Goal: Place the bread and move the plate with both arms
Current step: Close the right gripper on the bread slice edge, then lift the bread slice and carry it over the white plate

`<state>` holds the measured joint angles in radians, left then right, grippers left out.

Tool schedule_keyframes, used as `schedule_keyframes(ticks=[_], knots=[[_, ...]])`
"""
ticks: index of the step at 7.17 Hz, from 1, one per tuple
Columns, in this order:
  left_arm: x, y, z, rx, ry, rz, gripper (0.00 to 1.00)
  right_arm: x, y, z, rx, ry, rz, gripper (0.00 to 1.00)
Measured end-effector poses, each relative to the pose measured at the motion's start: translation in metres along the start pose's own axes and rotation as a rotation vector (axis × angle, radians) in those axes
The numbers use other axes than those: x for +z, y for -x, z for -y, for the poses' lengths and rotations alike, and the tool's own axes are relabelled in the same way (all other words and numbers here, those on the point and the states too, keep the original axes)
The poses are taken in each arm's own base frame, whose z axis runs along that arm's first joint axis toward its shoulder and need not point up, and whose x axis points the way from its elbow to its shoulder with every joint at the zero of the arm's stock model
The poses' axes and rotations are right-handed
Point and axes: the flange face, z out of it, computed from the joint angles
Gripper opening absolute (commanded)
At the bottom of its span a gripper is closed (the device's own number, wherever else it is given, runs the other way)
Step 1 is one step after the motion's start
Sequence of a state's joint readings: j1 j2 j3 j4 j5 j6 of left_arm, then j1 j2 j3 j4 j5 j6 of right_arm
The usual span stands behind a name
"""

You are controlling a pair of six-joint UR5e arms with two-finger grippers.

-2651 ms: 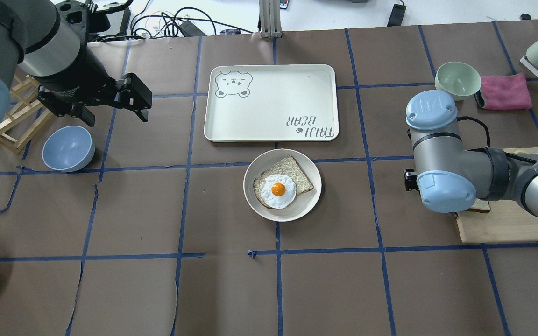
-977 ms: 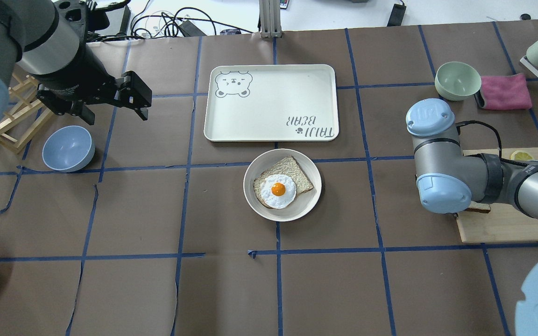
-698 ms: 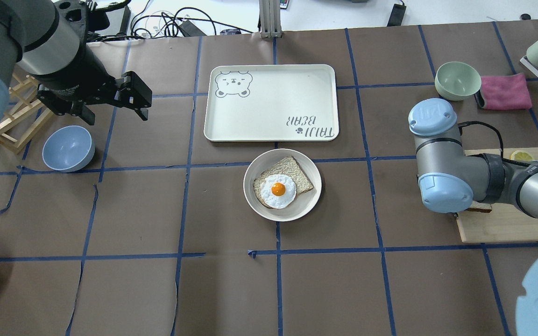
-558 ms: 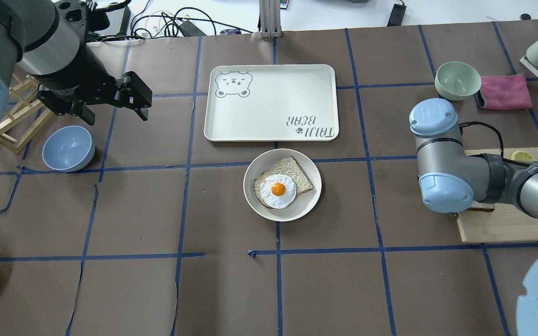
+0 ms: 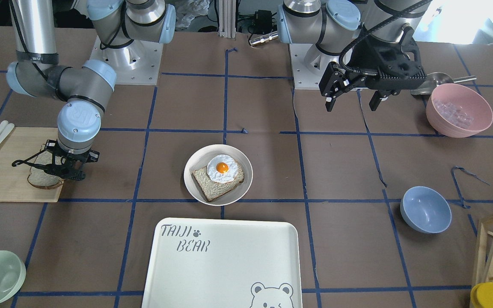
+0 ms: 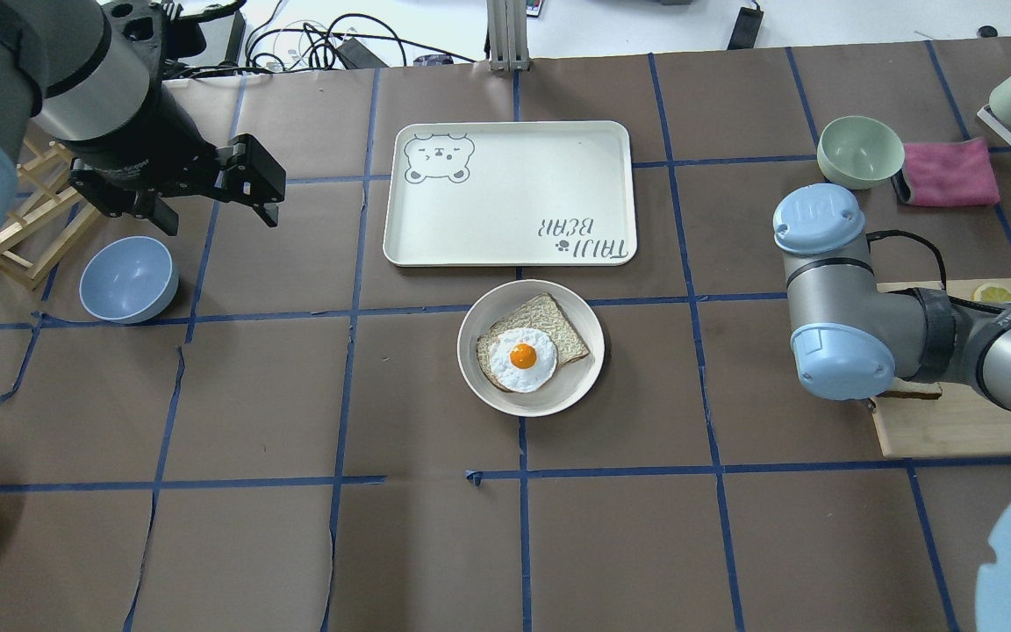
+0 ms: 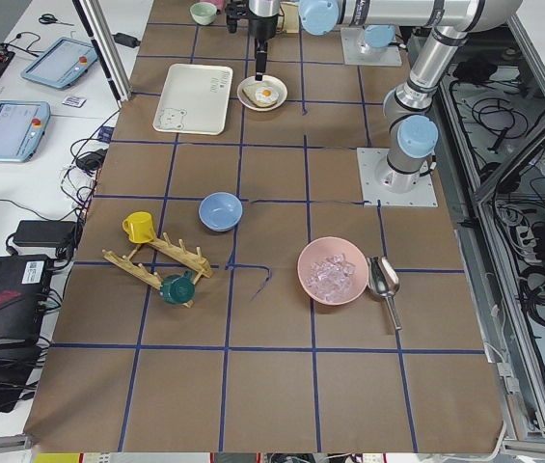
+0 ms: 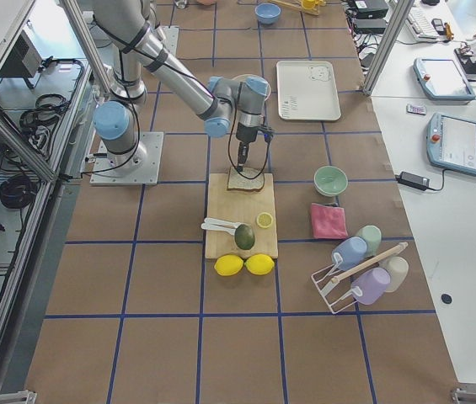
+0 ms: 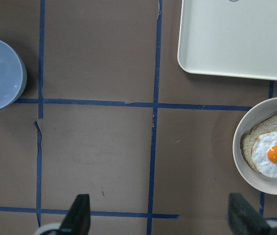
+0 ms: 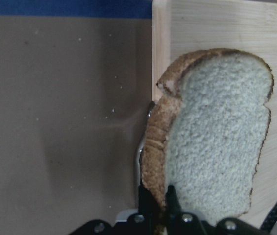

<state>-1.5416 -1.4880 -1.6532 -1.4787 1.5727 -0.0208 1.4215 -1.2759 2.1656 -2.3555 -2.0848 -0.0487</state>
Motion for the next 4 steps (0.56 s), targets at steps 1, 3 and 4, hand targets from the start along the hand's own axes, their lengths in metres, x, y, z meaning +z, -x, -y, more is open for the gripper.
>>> schedule_keyframes(ticks=[1, 3, 4], knots=[[0.000, 0.000, 0.000, 0.000, 0.000, 0.001, 1.00, -0.002, -0.001, 0.000, -0.004, -0.005, 0.008, 0.00], [0.000, 0.000, 0.000, -0.001, 0.000, 0.000, 1.00, -0.018, -0.006, -0.002, -0.017, -0.032, 0.015, 0.00], [0.000, 0.000, 0.000, -0.001, 0.000, 0.000, 1.00, -0.031, -0.010, -0.002, -0.026, -0.035, 0.031, 0.00]])
